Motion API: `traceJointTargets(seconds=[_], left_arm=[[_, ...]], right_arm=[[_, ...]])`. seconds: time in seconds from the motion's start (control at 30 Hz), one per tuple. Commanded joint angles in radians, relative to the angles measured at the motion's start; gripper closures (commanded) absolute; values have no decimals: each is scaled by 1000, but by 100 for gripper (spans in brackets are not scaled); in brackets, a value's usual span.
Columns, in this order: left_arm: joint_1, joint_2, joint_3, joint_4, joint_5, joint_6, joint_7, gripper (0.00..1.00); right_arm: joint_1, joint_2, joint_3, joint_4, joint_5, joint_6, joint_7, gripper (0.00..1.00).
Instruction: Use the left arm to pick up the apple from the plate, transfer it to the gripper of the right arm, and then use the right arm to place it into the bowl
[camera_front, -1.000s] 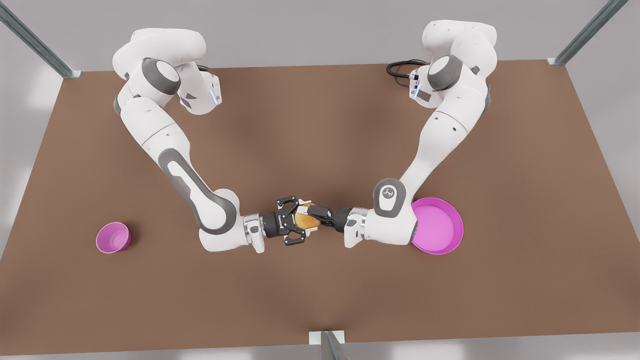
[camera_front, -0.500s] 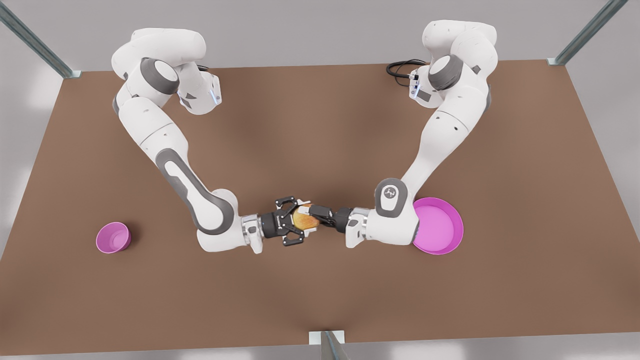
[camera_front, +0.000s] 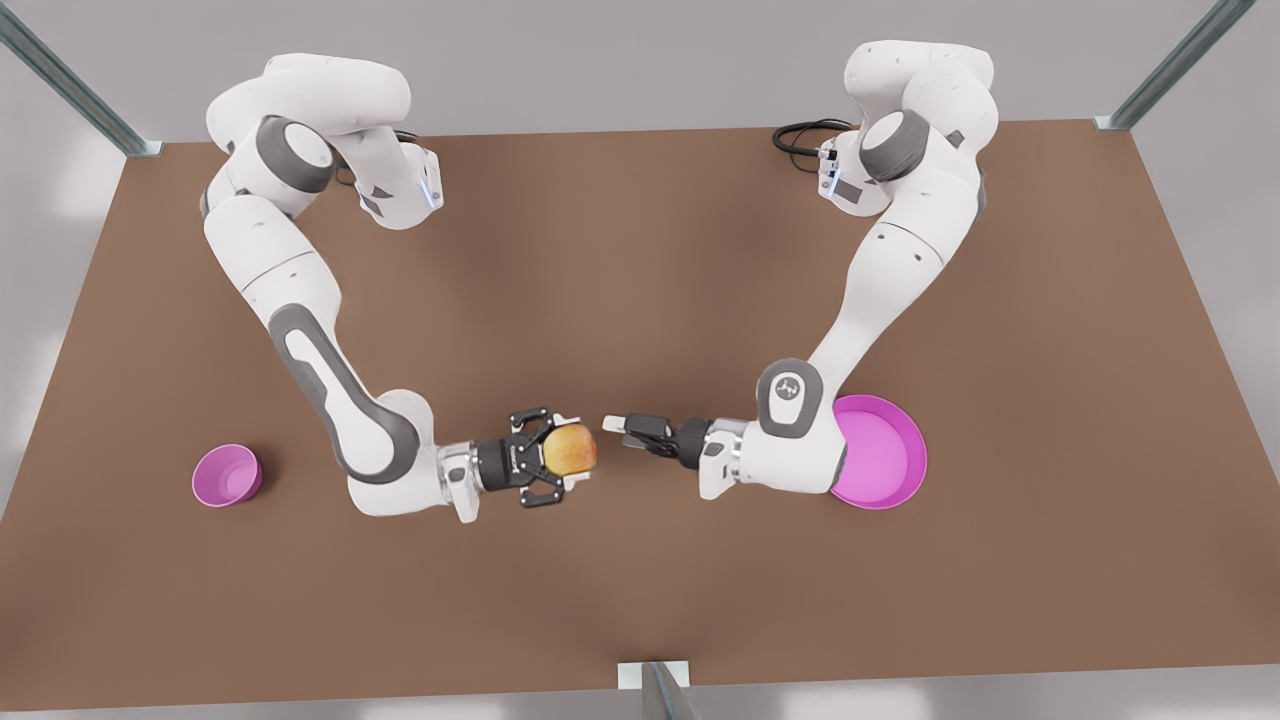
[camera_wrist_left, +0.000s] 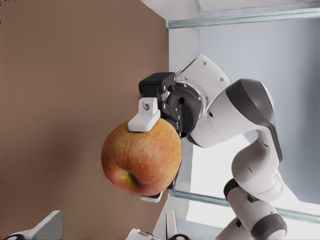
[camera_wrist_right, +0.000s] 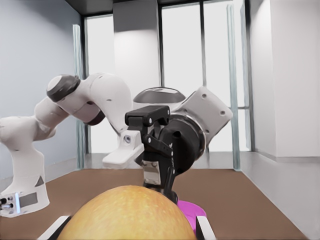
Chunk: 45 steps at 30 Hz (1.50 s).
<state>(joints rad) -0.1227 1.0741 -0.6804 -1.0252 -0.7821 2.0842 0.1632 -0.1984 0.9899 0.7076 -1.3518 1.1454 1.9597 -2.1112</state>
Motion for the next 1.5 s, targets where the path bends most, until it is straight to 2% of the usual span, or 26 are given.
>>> traceJointTargets(seconds=[0.0,0.1,0.13,0.2,0.23,0.3,0.33,0.37,0.43,0.47,0.53,0.6,0.63,0.67,0.77,0.8,0.87,0.9,1.0,1.47], left_arm=[[17,-2,-1,1,1,-35,-1,0],[213,-28,2,2,62,-314,-13,0],[265,-83,2,2,242,-377,-48,0],[373,-282,-4,2,820,-714,-200,0],[423,-355,-8,2,974,-782,-199,0],[437,-437,1,-13,1138,-863,-218,0],[234,-765,371,-365,1003,-640,-96,0],[92,-936,555,-599,920,-440,-125,0],[69,-865,533,-440,917,-619,-182,0],[63,-864,532,-438,893,-616,-182,0],[38,-822,530,-300,860,-653,-180,0],[41,-749,536,-222,862,-699,-177,0],[35,-720,533,-217,889,-705,-172,0],[41,-718,536,-201,912,-696,-176,0],[44,-717,535,-165,911,-694,-176,0],[48,-717,539,-167,906,-701,-174,0],[48,-717,541,-165,911,-694,-176,0],[46,-717,541,-165,914,-696,-172,0],[57,-715,544,-165,914,-696,-171,0],[81,-697,541,-170,914,-699,-177,0]], right_arm=[[-15,-2,0,-3,-27,-42,-6,13],[-81,-7,-5,-15,-151,-84,-3,13],[-98,-16,-4,-30,-182,-84,-3,13],[-130,-28,-5,-38,-309,-91,39,13],[-150,-28,-5,-38,-412,-90,69,13],[-190,-53,-5,-38,-568,-96,120,13],[-213,-79,-5,-35,-717,-111,186,13],[-220,-106,-10,-35,-826,-122,234,13],[-230,-116,-8,-17,-975,-157,324,13],[-245,-123,-8,-17,-1032,-173,330,13],[-276,-140,-8,-9,-1133,-216,339,13],[-279,-209,-63,-12,-1217,-248,333,13],[-260,-263,-125,-30,-1227,-249,310,13],[-191,-336,-248,-69,-1225,-249,267,13],[-70,-485,-456,-155,-1222,-249,244,12],[2,-519,-554,-179,-1221,-249,224,12],[17,-583,-617,-237,-1222,-243,200,12],[34,-590,-671,-254,-1221,-229,165,12],[48,-582,-749,-270,-1217,-165,131,11],[-70,-372,-766,-188,-1139,59,-85,11]])
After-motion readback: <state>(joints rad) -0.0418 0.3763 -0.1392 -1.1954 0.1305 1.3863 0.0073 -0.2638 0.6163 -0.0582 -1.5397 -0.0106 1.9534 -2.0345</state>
